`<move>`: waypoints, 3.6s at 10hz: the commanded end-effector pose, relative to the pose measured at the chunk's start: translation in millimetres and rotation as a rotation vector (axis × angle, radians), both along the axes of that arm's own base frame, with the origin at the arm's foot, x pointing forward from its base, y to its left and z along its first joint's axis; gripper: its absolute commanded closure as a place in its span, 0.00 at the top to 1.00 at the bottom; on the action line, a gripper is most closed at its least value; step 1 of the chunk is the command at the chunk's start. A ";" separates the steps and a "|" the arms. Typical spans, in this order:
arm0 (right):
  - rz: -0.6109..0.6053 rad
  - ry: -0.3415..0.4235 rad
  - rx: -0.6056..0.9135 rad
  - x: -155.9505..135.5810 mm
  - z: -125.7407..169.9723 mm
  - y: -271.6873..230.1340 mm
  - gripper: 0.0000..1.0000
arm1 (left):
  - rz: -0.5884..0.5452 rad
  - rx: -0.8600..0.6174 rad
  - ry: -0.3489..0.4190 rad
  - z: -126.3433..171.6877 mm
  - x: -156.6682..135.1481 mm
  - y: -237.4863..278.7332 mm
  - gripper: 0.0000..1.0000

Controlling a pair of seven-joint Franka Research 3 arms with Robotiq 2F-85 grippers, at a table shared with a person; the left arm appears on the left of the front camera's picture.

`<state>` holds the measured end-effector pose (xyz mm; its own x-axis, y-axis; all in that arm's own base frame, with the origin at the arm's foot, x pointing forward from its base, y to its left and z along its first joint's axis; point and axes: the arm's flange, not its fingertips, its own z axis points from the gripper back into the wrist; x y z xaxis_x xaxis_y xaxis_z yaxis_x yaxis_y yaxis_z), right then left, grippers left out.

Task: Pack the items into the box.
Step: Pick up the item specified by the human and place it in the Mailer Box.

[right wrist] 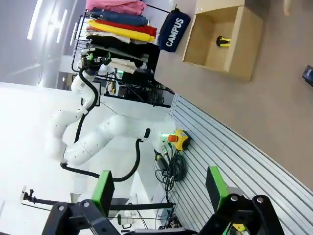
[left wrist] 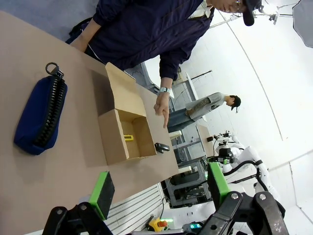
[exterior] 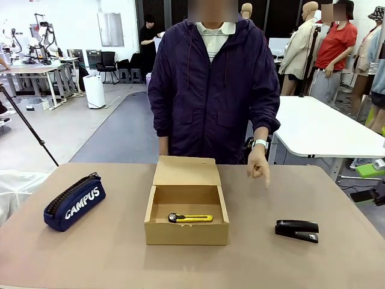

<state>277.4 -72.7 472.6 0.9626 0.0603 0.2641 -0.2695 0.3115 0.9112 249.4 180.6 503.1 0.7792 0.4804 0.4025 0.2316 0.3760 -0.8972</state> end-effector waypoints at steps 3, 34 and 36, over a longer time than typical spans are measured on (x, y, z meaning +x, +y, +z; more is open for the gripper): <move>0.000 0.007 -0.004 -0.5 4.9 -3.3 1.00 | -0.001 -0.012 -0.019 2.1 0.4 -0.3 1.00; 1.226 -0.989 -0.849 150.0 -43.9 137.9 1.00 | -0.001 -0.012 -0.019 2.1 0.4 -0.3 1.00; 0.831 -0.618 -1.092 157.0 -43.1 144.7 1.00 | -0.001 -0.012 -0.019 2.1 0.4 -0.3 1.00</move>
